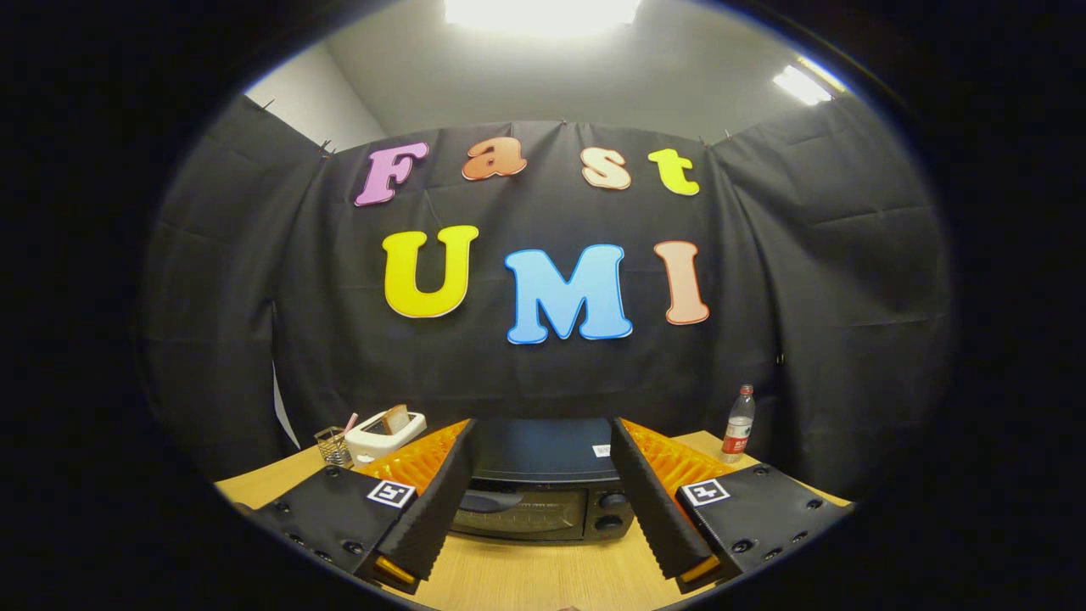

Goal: Open the toaster oven, put the food inside, and close the toaster oven door.

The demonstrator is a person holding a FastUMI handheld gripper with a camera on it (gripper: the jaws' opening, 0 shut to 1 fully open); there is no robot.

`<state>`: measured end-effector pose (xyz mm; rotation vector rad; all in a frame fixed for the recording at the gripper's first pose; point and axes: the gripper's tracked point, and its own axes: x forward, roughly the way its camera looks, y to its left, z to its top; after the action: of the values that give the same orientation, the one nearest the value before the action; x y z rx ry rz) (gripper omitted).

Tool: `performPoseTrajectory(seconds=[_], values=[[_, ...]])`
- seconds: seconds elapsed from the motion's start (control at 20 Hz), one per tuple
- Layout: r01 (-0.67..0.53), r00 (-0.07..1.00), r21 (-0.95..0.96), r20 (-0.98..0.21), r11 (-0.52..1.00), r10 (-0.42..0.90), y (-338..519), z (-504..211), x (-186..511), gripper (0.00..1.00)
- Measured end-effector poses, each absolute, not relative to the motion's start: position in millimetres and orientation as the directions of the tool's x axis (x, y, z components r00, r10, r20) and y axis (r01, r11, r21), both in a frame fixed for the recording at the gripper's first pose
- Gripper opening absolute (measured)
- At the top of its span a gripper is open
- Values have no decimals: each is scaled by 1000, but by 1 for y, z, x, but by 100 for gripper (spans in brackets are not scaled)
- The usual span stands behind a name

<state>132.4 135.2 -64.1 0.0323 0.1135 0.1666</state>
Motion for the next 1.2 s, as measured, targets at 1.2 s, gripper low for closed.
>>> performPoseTrajectory(seconds=[1.2], values=[[-167, 914, 62, -365, 984, 178, 219, -201, 203, 99]])
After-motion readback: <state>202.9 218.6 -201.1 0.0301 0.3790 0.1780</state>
